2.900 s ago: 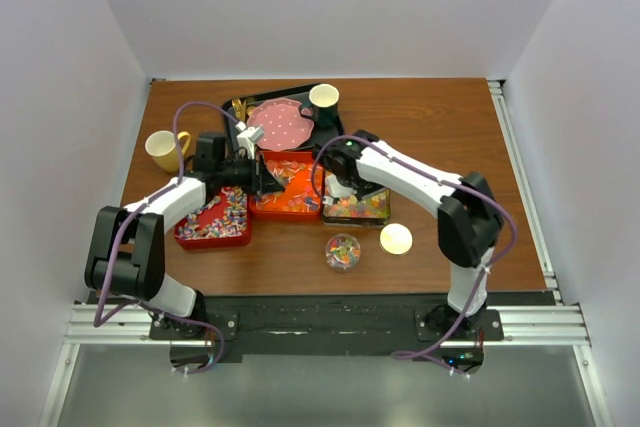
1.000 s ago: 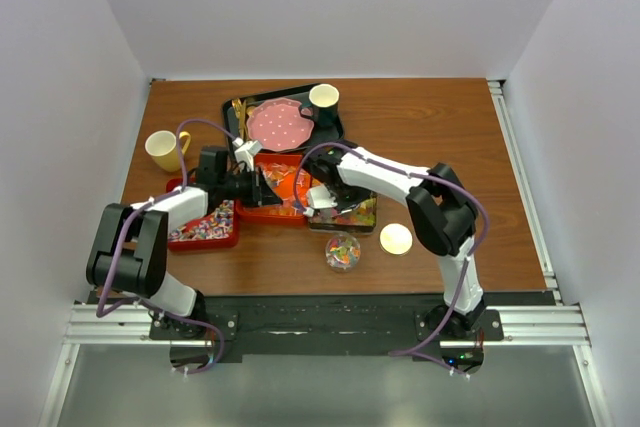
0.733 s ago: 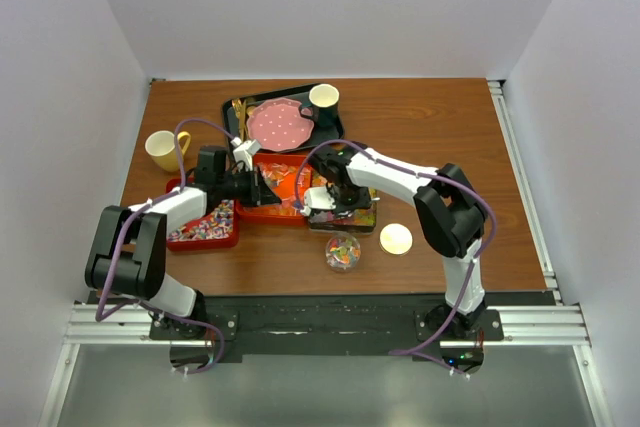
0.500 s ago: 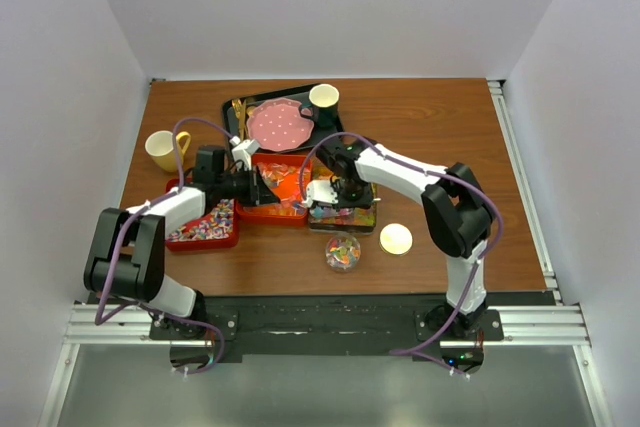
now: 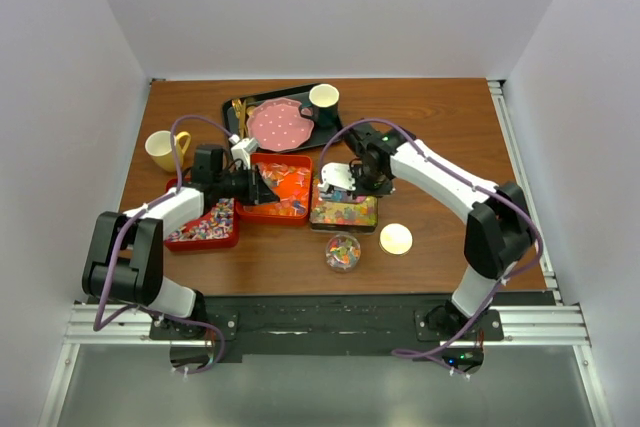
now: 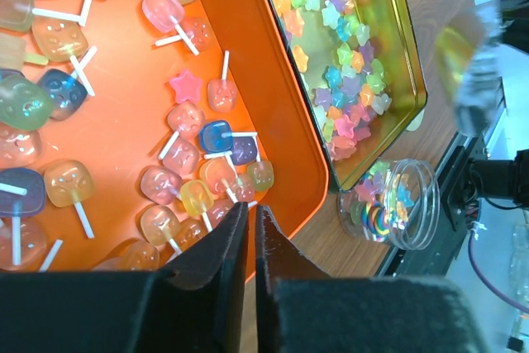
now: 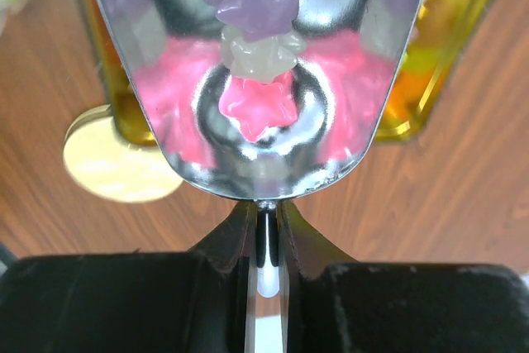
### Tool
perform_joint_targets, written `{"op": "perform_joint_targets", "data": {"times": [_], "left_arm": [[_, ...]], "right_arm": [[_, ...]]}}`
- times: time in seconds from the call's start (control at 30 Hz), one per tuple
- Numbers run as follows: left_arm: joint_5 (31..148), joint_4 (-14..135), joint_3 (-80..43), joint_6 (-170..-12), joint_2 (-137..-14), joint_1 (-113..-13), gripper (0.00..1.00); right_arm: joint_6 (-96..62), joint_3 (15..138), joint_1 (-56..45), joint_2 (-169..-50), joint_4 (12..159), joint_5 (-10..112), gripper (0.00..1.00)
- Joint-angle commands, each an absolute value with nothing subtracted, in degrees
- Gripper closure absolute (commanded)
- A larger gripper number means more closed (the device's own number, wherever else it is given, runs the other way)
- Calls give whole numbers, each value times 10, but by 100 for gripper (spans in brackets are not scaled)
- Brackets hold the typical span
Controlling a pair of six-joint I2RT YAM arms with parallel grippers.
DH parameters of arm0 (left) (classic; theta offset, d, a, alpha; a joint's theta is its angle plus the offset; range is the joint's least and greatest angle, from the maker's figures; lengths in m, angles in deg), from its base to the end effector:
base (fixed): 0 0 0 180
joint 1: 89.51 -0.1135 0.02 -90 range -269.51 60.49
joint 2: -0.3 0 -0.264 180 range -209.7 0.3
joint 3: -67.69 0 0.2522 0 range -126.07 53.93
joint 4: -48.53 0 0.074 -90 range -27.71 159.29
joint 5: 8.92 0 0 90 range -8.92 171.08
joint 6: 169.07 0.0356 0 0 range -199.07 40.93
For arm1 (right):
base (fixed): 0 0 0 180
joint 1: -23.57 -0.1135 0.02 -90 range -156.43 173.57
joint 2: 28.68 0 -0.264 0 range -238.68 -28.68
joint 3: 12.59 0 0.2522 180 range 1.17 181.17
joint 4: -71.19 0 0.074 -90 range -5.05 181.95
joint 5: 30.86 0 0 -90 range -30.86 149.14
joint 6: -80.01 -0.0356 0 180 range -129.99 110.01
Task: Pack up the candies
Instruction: Scoop the fake candies from the storage box, then place the fake candies in the packing bottle.
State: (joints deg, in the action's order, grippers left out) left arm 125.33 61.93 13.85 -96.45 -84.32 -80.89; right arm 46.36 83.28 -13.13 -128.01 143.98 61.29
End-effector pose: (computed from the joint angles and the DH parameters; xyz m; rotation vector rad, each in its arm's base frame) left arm 0.2764 -0.0670 0.1779 0.2180 2.3190 -1.1276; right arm 0.2739 0.2025 0.2524 -2.1067 2.0065 -0.1136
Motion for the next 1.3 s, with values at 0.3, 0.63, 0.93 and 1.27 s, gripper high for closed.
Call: {"op": "perform_joint_targets", "data": {"times": [0.3,0.63,0.93,1.27], "left_arm": [[1239,605,100,-930,-820,-815,73],[1207,611,102,-915,-812,-818,64],[1191,619,88,-908,-829,-823,61],[1188,613,82,-914,-828,-822,59]], "right_arm": [[505,771,-234,-1155,1553,799,100],[478,743,-300,-1185,1627,908,100],[432,752,-353,-1234,1659,957,100],[362,812,-386,-1277,1755,1056,100]]}}
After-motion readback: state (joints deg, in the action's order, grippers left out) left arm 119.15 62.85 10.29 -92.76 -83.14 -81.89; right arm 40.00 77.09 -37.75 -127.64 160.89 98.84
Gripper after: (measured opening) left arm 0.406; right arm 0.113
